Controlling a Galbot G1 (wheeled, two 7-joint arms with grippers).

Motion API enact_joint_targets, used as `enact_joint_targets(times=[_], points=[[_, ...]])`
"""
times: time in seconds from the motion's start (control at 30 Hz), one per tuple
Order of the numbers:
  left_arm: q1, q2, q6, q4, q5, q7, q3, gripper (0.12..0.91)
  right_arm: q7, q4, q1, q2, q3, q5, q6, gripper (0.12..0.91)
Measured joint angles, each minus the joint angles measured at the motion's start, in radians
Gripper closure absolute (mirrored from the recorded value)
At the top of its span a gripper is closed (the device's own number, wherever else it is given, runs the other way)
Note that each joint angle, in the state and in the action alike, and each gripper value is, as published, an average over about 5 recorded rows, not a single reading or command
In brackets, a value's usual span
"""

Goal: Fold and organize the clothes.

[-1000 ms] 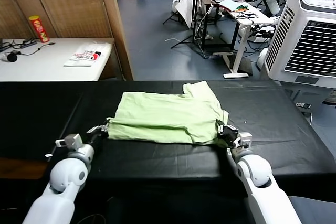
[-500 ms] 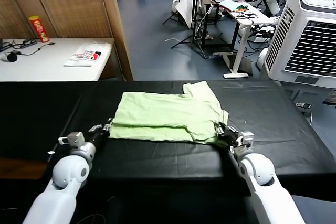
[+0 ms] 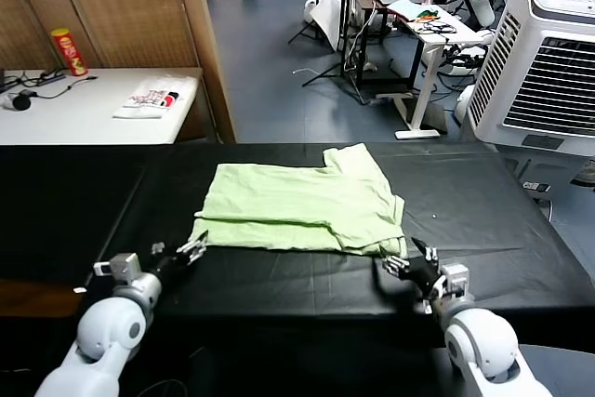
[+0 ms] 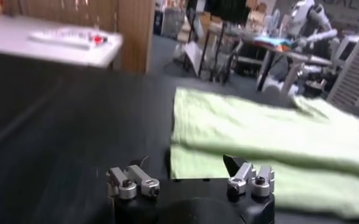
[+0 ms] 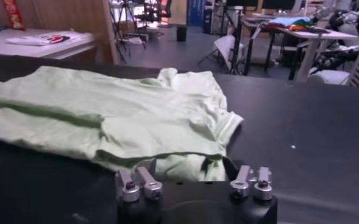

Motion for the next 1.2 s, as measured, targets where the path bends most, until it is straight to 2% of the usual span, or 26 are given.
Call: enact_joint_targets(times=[0.13, 0.23, 0.37, 0.47, 0.53, 0.6, 0.9, 1.2], points=[[0.001, -0.001, 0.003, 0.008, -0.01, 0.004, 0.003, 0.248, 0.001, -0.003, -0.002, 0.005, -0.004, -0.003, 0.0, 0.509], [-0.005, -0.003, 0.002, 0.02, -0.014, 0.005, 0.005, 0.339, 0.0, -0.007, -0.002, 0.007, -0.005, -0.003, 0.001, 0.602], [-0.016, -0.006, -0.001, 0.034, -0.025, 0.004, 0.006, 0.548, 0.001, -0.015, 0.003, 0.007, -0.006, -0.002, 0.001, 0.79], [-0.019, -0.006, 0.0, 0.037, -0.029, 0.003, 0.009, 0.716, 0.005, -0.02, 0.006, 0.007, -0.006, 0.004, -0.002, 0.882], [-0.017, -0.005, 0.0, 0.036, -0.027, 0.002, 0.011, 0.831, 0.014, -0.02, 0.004, 0.008, -0.006, 0.016, -0.009, 0.899], [-0.012, -0.004, 0.0, 0.033, -0.023, 0.0, 0.012, 0.888, 0.026, -0.016, 0.0, 0.007, -0.003, 0.034, -0.022, 0.903], [0.043, 0.027, 0.007, -0.017, 0.017, -0.028, 0.005, 0.901, 0.076, 0.044, -0.051, -0.031, 0.029, 0.113, -0.118, 0.903], [0.178, 0.082, 0.043, -0.151, 0.041, -0.055, -0.039, 0.901, 0.099, 0.134, -0.157, -0.079, 0.072, 0.146, -0.177, 0.903]])
